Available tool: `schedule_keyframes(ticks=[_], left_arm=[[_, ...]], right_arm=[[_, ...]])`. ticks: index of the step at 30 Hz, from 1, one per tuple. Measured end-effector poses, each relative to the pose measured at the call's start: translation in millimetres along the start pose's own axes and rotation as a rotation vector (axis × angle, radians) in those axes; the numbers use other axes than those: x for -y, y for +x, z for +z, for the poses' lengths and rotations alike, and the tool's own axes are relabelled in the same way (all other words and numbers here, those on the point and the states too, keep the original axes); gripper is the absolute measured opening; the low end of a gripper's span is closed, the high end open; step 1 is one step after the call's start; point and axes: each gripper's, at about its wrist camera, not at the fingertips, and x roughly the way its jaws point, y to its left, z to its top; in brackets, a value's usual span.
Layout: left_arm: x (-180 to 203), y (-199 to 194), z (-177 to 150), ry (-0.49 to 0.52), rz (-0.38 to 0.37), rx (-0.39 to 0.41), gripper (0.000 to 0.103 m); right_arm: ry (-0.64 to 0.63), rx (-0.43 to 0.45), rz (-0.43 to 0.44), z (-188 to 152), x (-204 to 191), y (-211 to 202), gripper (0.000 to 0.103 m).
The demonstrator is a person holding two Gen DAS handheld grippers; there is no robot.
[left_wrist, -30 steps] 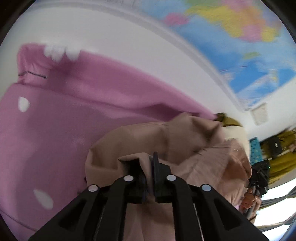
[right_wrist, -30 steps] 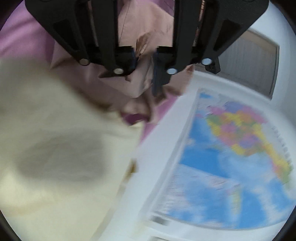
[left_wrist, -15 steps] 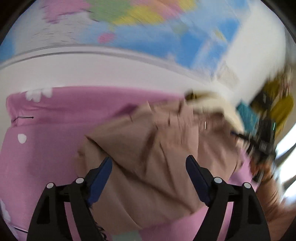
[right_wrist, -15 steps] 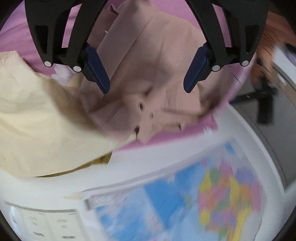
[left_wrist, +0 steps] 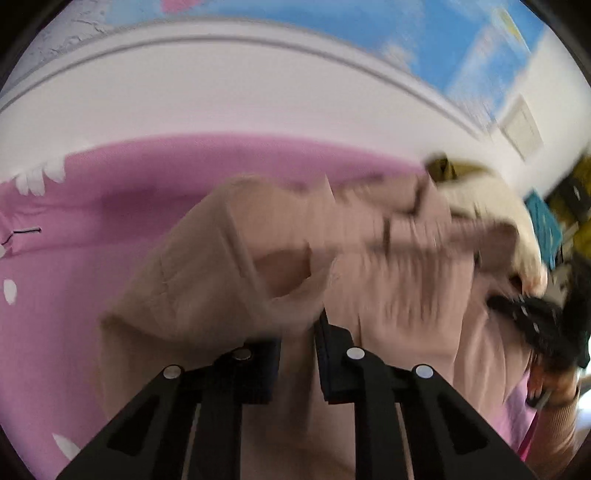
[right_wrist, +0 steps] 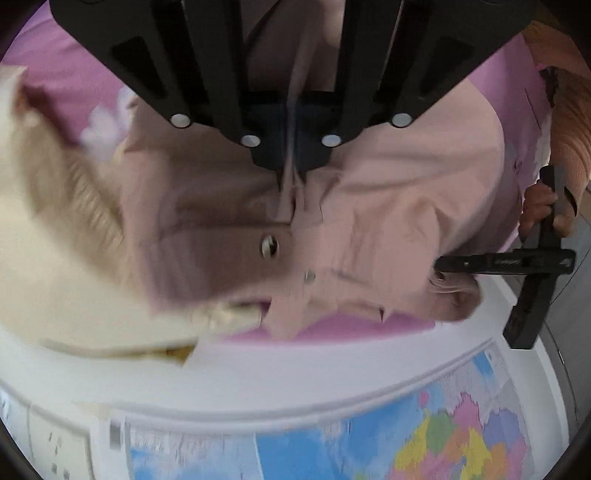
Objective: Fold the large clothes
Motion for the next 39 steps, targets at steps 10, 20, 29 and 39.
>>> schedule_keyframes(ticks=[10, 20, 29, 39], left_arm=[[-29.5, -44.4, -23.5, -0.006, 0.074, 0.142, 0.075], [-52.6, -78.6, -101.6, -0.007, 0.065, 0.167, 0.093], [-36.5, -41.3, -117.5, 0.013, -0.01, 0.092, 0.077], [-51.4, -46.6, -108.6, -0.097, 0.015, 0.082, 0.02]], right_arm=[[0.054, -0.015, -0.039, 10.3, 16.1, 25.3, 0.024], [0.106, 0.154, 0.028, -70.6, 34.4, -81.5, 0.068], [0.088, -0.006, 0.002, -111.1, 30.4, -39.4, 0.032], [0.054, 0.071, -0.211, -86.5, 63.2, -95.0, 0.0]])
